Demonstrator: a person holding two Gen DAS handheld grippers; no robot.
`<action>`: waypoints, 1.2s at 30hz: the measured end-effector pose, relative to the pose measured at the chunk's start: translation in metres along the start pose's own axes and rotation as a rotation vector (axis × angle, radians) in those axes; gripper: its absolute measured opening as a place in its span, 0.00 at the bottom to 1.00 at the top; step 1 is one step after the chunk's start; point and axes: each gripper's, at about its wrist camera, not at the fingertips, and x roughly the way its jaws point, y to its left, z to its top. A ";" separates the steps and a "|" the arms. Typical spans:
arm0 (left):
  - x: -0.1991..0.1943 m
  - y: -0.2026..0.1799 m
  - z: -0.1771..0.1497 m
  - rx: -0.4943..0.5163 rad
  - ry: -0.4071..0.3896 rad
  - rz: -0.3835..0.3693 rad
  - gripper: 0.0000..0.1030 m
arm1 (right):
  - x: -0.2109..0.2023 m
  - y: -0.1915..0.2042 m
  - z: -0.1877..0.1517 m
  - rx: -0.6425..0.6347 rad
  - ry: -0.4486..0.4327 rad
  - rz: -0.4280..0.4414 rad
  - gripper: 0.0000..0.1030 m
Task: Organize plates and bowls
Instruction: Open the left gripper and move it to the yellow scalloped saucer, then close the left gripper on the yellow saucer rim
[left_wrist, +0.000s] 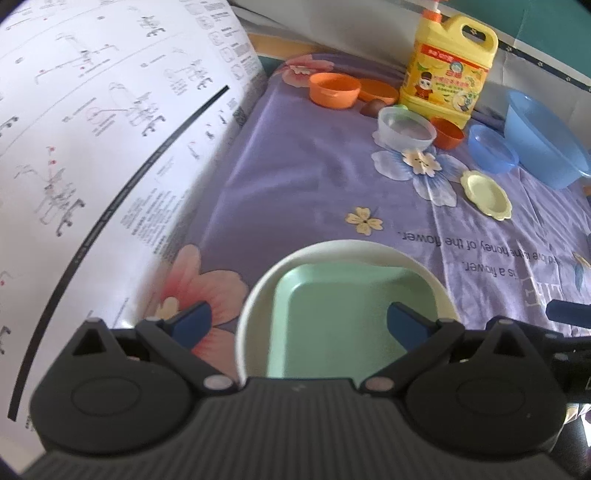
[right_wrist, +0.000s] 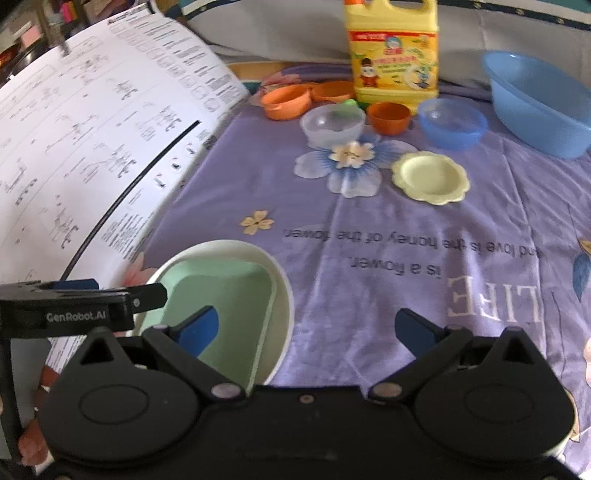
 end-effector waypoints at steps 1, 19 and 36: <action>0.002 -0.005 0.002 0.007 0.002 -0.004 1.00 | 0.000 -0.004 0.000 0.010 -0.001 -0.004 1.00; 0.054 -0.127 0.080 0.146 -0.017 -0.049 1.00 | 0.010 -0.145 0.047 0.276 -0.077 -0.110 1.00; 0.149 -0.206 0.125 0.190 0.043 -0.096 0.70 | 0.092 -0.205 0.109 0.383 -0.045 0.016 0.42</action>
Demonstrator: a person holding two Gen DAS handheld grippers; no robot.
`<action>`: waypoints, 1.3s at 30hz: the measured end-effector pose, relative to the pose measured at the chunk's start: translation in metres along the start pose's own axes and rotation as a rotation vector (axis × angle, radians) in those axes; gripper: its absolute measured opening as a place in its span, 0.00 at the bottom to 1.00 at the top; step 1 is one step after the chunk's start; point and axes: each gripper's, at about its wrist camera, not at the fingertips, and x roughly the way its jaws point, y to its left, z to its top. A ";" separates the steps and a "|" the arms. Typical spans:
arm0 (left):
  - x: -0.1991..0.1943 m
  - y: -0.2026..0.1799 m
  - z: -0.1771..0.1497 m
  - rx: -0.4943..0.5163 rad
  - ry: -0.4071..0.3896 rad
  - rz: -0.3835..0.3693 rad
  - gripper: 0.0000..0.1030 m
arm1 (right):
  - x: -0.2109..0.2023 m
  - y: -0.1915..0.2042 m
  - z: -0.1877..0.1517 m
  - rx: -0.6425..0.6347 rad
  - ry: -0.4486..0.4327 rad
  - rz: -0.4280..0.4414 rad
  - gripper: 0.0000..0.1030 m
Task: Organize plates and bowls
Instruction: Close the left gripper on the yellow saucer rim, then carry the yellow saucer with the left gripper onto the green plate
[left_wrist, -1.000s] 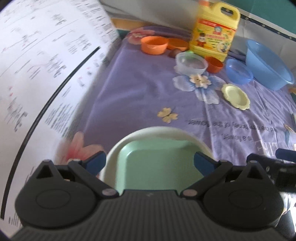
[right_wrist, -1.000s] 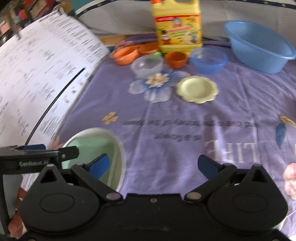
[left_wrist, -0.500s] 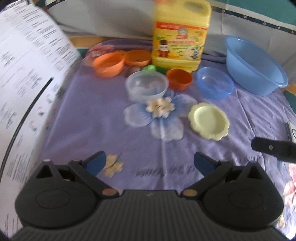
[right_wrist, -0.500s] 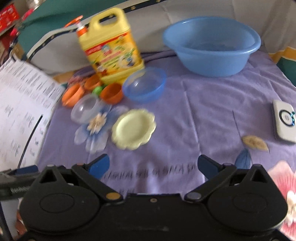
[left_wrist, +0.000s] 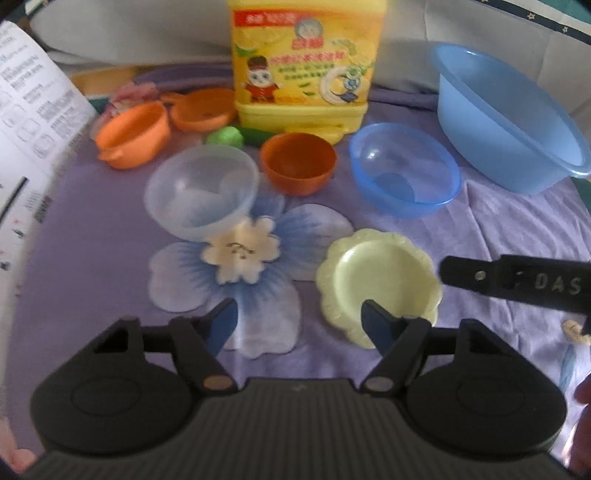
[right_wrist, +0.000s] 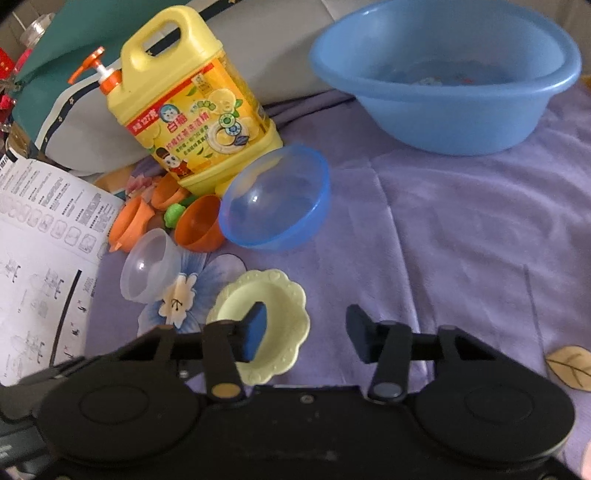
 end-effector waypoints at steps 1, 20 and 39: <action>0.003 -0.002 0.000 0.002 0.003 -0.002 0.68 | 0.003 -0.001 0.000 0.001 0.003 0.006 0.40; 0.015 -0.025 -0.004 0.052 -0.020 -0.032 0.30 | 0.029 0.013 -0.007 -0.080 -0.026 -0.013 0.19; -0.025 -0.028 -0.030 0.107 0.003 -0.042 0.30 | -0.009 0.020 -0.031 -0.088 0.000 -0.047 0.19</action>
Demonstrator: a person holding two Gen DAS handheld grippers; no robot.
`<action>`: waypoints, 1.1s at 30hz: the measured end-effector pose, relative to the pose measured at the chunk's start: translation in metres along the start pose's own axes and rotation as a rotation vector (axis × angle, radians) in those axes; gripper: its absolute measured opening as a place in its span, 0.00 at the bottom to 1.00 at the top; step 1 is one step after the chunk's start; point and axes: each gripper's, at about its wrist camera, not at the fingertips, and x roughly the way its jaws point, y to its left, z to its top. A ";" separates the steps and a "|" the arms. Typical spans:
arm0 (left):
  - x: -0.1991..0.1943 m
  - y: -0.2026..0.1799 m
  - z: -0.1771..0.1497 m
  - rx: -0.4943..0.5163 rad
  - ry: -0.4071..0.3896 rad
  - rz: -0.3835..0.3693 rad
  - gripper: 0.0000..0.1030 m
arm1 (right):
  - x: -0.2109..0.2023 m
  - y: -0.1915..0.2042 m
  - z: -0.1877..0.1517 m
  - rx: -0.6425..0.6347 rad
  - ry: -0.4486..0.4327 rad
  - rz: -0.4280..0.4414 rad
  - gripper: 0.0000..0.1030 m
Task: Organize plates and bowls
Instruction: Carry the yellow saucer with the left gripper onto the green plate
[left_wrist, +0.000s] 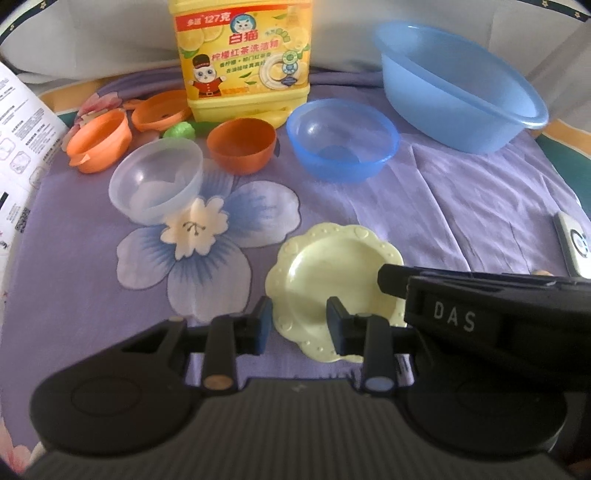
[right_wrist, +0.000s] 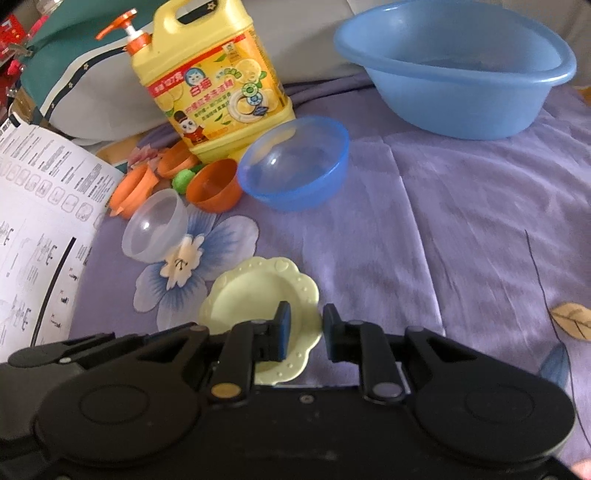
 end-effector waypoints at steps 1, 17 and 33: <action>-0.003 0.000 -0.002 -0.003 0.005 0.001 0.30 | -0.004 0.002 -0.002 -0.002 0.000 0.001 0.19; -0.095 0.034 -0.063 -0.022 -0.058 -0.007 0.31 | -0.081 0.056 -0.054 -0.084 -0.011 0.025 0.19; -0.153 0.124 -0.148 -0.142 -0.065 0.036 0.31 | -0.088 0.169 -0.120 -0.302 0.064 0.094 0.19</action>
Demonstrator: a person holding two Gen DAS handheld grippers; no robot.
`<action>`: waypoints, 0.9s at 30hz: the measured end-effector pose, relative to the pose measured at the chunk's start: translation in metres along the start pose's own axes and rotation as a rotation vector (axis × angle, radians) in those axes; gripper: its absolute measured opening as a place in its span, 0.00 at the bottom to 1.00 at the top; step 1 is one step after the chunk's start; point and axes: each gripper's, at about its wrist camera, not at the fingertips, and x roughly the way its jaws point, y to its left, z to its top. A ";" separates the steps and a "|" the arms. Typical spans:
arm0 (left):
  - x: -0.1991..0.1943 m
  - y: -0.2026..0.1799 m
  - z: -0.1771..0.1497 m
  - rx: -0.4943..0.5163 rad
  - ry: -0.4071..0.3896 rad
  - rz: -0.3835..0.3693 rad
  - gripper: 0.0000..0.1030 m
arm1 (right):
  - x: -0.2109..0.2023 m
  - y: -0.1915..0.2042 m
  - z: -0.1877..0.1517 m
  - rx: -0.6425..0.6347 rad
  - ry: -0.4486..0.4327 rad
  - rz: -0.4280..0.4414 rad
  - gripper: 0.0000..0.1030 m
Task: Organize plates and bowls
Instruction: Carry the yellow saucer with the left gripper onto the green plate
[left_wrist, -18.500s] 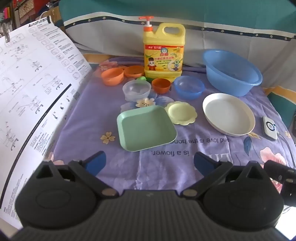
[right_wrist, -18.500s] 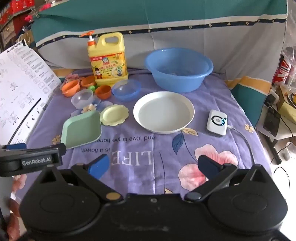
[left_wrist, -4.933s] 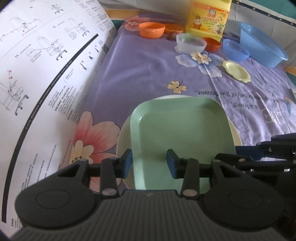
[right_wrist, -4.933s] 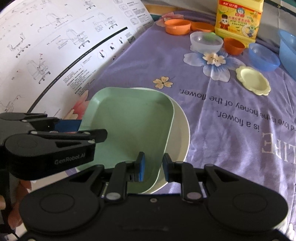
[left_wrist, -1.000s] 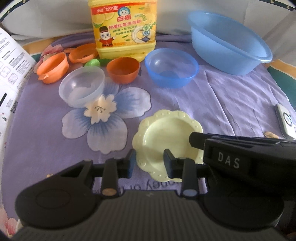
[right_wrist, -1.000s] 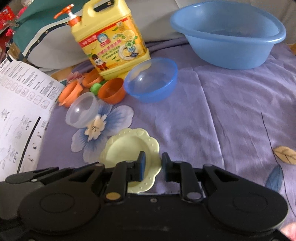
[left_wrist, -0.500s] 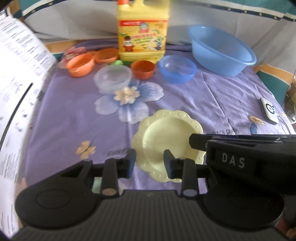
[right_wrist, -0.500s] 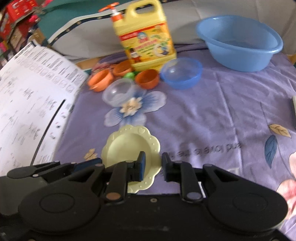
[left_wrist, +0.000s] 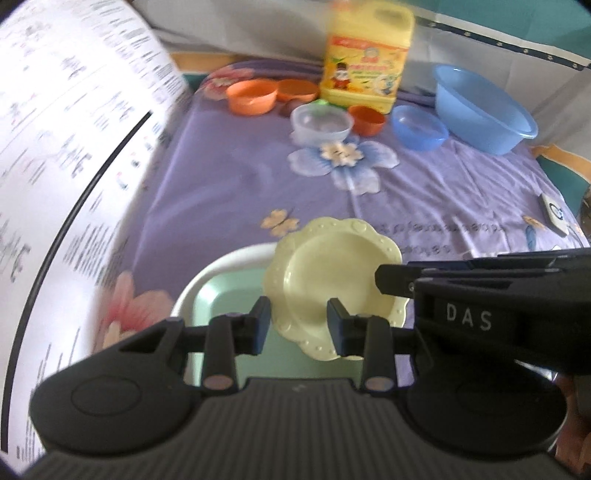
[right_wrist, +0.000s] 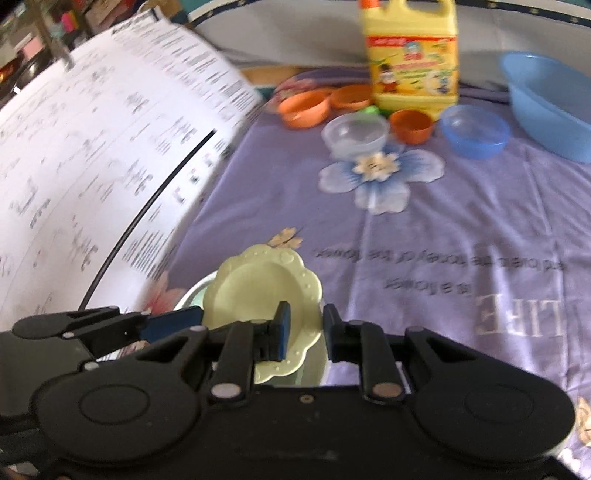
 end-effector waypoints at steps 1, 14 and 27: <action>-0.001 0.004 -0.003 -0.005 0.003 0.003 0.31 | 0.003 0.005 -0.002 -0.009 0.008 0.003 0.19; 0.012 0.034 -0.034 -0.044 0.066 0.002 0.31 | 0.040 0.031 -0.019 -0.057 0.120 0.020 0.19; 0.029 0.035 -0.035 -0.041 0.106 0.001 0.33 | 0.060 0.025 -0.020 -0.044 0.166 0.036 0.21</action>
